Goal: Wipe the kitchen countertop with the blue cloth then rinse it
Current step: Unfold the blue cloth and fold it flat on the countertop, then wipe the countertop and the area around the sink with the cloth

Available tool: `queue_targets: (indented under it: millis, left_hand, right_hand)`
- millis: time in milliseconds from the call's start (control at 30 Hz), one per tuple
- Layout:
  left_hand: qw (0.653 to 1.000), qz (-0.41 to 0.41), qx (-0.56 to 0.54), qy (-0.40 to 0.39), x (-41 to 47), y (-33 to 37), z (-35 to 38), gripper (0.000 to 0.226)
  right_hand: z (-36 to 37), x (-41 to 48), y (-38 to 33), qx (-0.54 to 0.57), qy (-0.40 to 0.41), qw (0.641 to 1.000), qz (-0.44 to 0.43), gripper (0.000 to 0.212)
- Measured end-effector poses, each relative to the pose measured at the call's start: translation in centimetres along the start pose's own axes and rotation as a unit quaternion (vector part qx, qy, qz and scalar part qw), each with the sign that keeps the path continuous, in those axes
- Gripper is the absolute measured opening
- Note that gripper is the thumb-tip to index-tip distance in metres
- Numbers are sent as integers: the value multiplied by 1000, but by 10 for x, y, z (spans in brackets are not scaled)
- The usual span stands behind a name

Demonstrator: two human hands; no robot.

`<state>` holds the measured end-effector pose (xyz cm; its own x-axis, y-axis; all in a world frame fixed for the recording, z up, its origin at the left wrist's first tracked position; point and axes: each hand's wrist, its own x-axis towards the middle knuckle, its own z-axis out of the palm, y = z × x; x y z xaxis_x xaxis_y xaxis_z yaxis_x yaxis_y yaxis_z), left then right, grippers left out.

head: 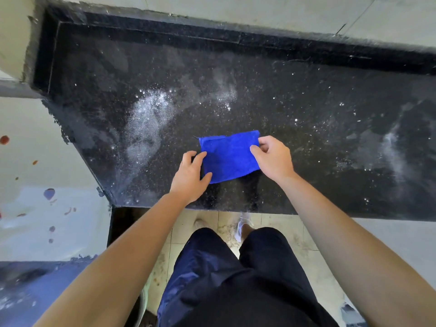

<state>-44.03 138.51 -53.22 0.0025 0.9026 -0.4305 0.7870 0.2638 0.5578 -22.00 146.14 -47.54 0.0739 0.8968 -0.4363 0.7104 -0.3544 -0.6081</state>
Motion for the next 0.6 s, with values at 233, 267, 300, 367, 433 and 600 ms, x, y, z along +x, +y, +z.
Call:
queue_targets:
  millis: [233,267,300,367,433,600]
  left_hand:
    - [986,-41,156,36,-11,-41,-33,62]
    - [984,-42,170,13,-14,-46,-34,62]
    - [982,-37,183,-7,-17,-50,-35,64]
    - [980,-28,195,-27,-19,-55,-36,67]
    - [980,-31,195,-29,-20,-57,-35,68]
    - [981,-34,188,-21,-22,-53,-31,67]
  right_hand:
    - [78,-15,-28,-205,-146,948,-194,25]
    - [87,-16,-28,-236,-197,935,-175,37]
    - [92,-16,-27,-242,-215,933,-159,47]
    - [92,-17,-22,-181,-181,958,-132,48]
    - [86,-18,-14,-118,-115,981,-105,42]
    - [73,-14,-1,-81,-35,996,34,62]
